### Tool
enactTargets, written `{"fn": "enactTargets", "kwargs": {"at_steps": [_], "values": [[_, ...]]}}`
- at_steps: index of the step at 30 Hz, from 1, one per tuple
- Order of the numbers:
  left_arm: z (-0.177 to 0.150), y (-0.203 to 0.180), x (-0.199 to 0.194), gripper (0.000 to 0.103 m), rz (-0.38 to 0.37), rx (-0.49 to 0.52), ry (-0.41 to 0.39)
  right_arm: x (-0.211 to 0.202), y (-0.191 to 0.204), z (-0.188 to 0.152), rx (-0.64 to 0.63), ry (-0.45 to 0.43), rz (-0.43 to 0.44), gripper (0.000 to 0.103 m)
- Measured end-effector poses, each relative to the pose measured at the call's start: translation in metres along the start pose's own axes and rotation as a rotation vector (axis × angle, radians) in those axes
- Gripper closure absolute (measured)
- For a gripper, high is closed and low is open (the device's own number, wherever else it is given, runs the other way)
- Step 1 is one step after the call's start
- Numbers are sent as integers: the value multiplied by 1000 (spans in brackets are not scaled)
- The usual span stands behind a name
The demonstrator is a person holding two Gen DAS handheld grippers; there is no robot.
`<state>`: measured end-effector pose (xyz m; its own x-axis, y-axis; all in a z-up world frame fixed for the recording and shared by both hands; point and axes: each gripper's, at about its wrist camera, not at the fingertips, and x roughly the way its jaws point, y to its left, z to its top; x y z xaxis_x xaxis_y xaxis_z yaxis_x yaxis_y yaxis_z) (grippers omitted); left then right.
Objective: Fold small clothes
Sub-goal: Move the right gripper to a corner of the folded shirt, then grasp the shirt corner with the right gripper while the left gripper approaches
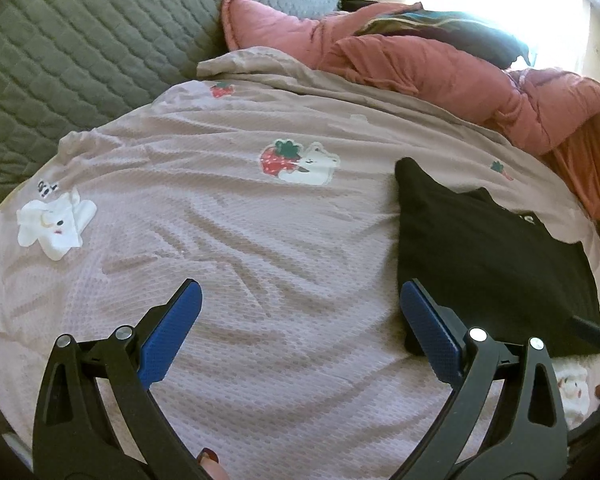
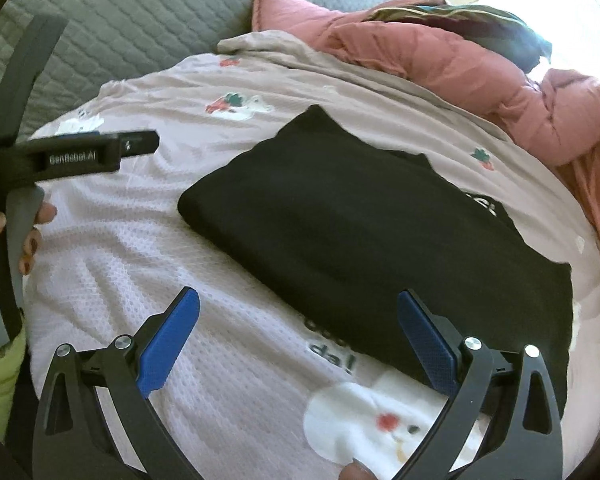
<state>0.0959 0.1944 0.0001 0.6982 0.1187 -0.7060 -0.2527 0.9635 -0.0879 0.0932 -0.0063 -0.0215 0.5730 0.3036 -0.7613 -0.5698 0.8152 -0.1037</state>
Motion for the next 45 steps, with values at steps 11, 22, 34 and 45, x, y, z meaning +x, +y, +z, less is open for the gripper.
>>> {"fn": "enactTargets", "kwargs": {"at_steps": [11,22,34,45], "values": [[3,15,3,10,8,-58,-11,46,21,18,-102,48,-81,5],[11,14,11,10,-3,-82,8,70,34,30,-212,1,-177,5],[38,5,32,10,-35,-96,47,62,46,32,-291,-112,-219,26],[70,-21,49,10,-128,-106,98,37,24,36,-159,-179,-42,93]]}}
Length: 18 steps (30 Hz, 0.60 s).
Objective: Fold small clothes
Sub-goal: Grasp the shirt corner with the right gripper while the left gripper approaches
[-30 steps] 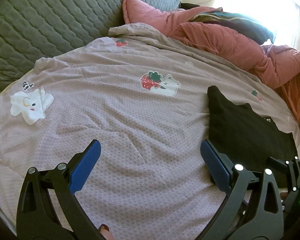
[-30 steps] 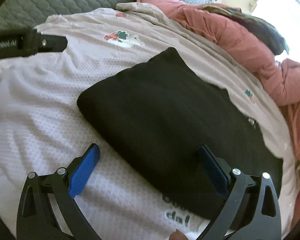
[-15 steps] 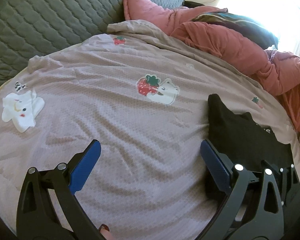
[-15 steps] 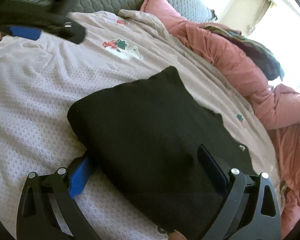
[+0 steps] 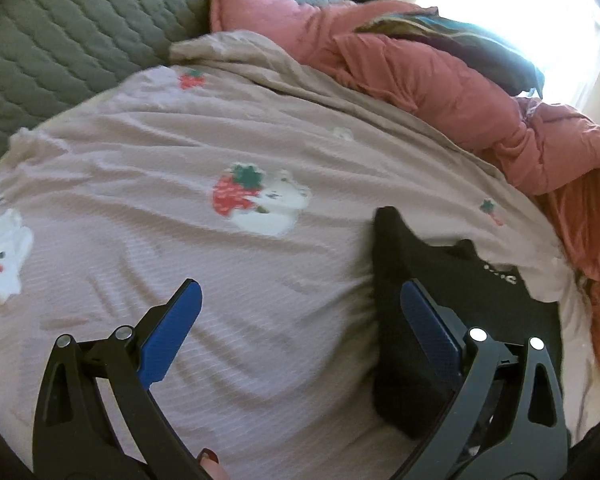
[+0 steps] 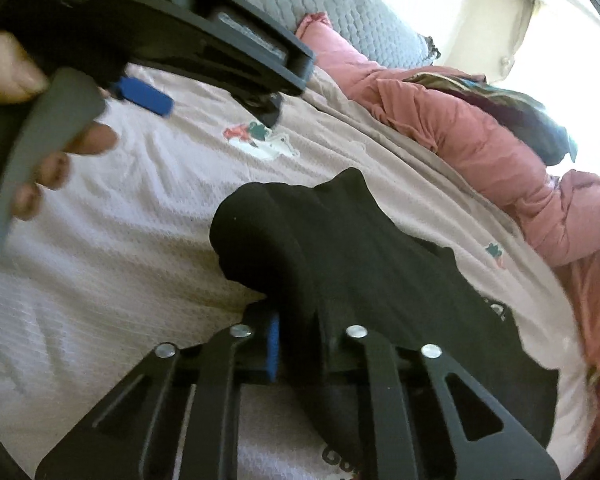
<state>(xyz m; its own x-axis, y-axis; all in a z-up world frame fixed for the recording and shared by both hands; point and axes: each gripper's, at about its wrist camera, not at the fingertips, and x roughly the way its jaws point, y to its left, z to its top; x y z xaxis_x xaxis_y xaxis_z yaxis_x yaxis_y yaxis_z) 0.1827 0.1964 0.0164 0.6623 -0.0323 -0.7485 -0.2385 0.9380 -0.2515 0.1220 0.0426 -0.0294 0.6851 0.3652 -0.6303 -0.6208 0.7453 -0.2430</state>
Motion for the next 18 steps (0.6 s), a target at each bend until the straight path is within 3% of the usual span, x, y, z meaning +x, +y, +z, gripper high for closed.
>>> {"fn": "enactTargets", "kwargs": {"at_steps": [4,6,8,14,18], "values": [[17,-10,21,10,-138,-63,79,-6,-24,-3,142,-10,98,95],[26,-13,37,10,-243,-128,140,-8,-34,-5,206,-15,129,95],[30,-16,50,10,-299,-180,177,-10,-37,-7,232,-23,137,95],[25,-33,75,10,-297,-127,211,-17,-38,-10,259,-39,136,95],[14,-31,89,10,-337,-124,258,-20,-40,-12,277,-44,140,95]]}}
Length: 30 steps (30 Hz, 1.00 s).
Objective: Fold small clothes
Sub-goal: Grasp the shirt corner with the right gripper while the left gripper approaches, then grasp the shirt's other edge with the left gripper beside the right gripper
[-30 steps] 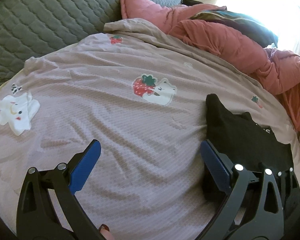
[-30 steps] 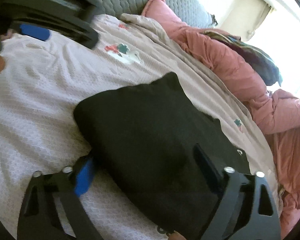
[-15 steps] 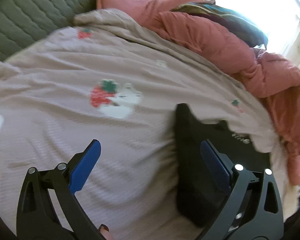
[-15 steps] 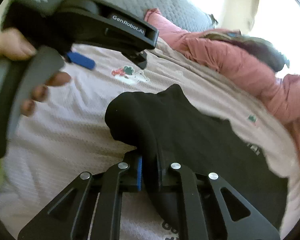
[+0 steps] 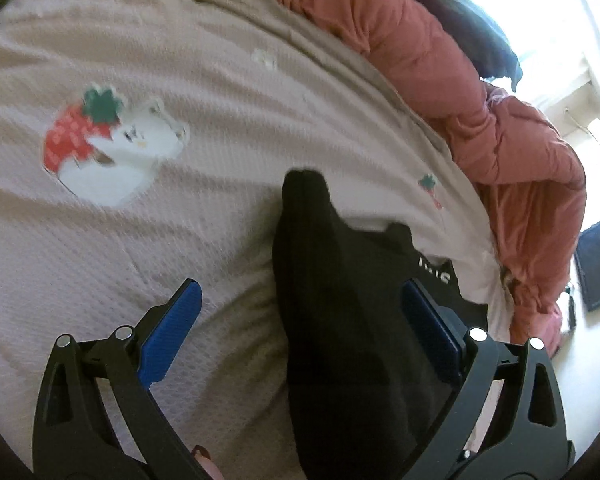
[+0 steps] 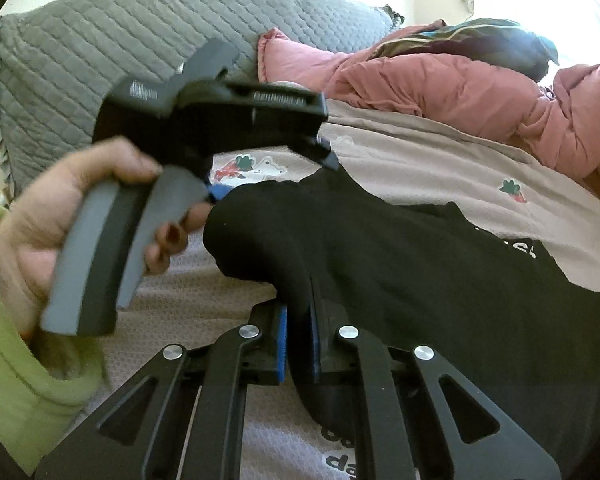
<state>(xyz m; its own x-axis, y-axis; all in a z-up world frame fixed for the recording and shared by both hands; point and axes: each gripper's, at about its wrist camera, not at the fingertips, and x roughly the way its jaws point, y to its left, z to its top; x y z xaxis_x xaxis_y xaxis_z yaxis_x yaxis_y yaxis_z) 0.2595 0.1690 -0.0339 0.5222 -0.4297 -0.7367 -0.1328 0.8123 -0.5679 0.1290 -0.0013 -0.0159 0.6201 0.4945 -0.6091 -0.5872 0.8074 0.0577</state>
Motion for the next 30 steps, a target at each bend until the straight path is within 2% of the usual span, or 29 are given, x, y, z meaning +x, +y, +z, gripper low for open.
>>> {"fn": "enactTargets", "kwargs": {"at_steps": [4,7,14,20,22,23,28,30], "values": [[1,10,12,10,-86,-42,51,0,1,0,-5,-2,-6,96],[-3,14,15,21,-78,-56,62,1,1,0,-11,0,-9,96],[-15,14,14,41,-145,-62,101,1,0,1,-15,-3,-16,96],[-18,13,24,42,-205,-80,119,0,0,1,-25,1,-16,96],[-18,12,29,57,-220,-78,122,0,1,1,-35,8,-18,96],[-18,12,31,68,-218,-80,125,1,2,2,-42,12,-21,95],[-17,13,30,79,-208,-71,118,3,5,-2,-88,32,-51,94],[-16,10,28,80,-200,-58,113,3,8,-4,-117,46,-67,84]]}}
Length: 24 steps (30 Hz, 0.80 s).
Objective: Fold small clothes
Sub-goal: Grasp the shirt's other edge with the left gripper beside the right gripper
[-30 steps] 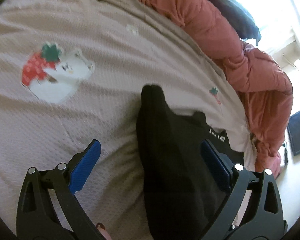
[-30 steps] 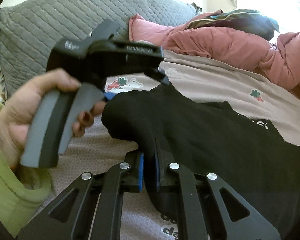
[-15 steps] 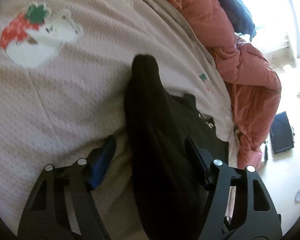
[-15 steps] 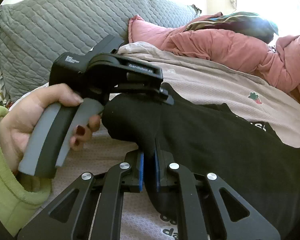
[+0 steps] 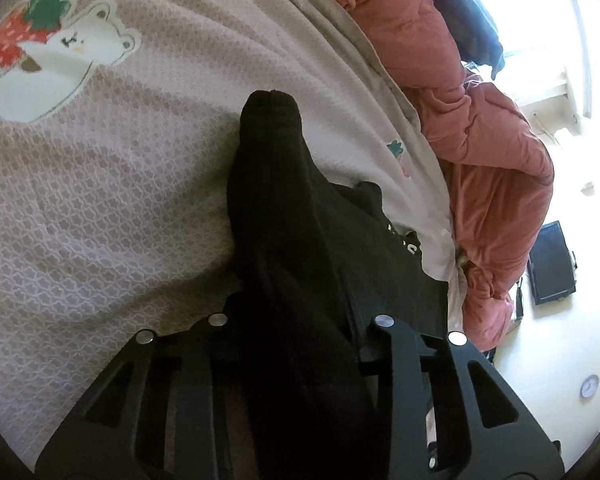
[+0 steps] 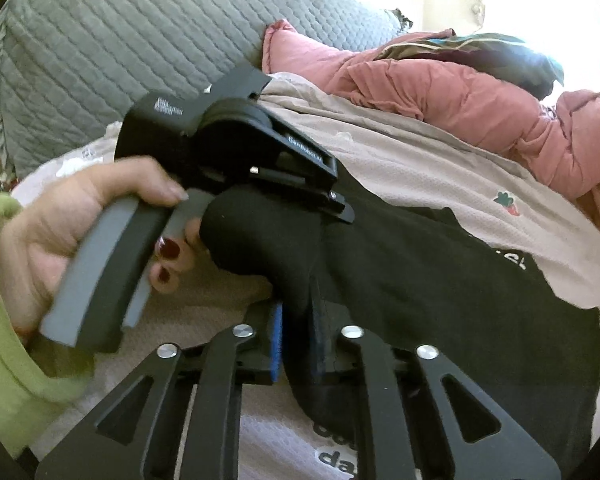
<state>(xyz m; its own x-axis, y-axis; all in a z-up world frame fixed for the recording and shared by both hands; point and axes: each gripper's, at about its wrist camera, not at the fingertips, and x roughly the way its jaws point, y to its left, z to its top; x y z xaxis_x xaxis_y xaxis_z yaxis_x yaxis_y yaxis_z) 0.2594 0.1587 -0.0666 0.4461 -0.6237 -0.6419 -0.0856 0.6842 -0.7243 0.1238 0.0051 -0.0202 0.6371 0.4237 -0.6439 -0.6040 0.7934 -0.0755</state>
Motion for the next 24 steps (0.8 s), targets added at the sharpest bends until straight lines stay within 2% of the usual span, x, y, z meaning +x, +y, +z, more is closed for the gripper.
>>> {"fn": "enactTargets", "kwargs": {"at_steps": [4,6,7,11,17,19,21,24], "values": [[1,-6,-2,80,13,15,-4,2,6,-4,-55,17,-26,71],[1,-7,-3,81,10,18,-6,6,11,-5,-86,28,-43,54],[1,-8,-4,81,9,21,-8,8,13,-5,-100,31,-52,53],[2,-12,-6,83,7,33,-15,26,21,-4,-175,56,-105,53],[2,-12,-5,83,4,31,-14,42,17,0,-188,54,-146,53],[2,-13,-5,83,5,32,-16,44,16,1,-193,48,-168,58],[2,-13,-5,83,4,31,-15,44,14,1,-184,46,-166,72],[2,-14,-6,83,4,31,-17,40,8,2,-155,28,-154,80]]}}
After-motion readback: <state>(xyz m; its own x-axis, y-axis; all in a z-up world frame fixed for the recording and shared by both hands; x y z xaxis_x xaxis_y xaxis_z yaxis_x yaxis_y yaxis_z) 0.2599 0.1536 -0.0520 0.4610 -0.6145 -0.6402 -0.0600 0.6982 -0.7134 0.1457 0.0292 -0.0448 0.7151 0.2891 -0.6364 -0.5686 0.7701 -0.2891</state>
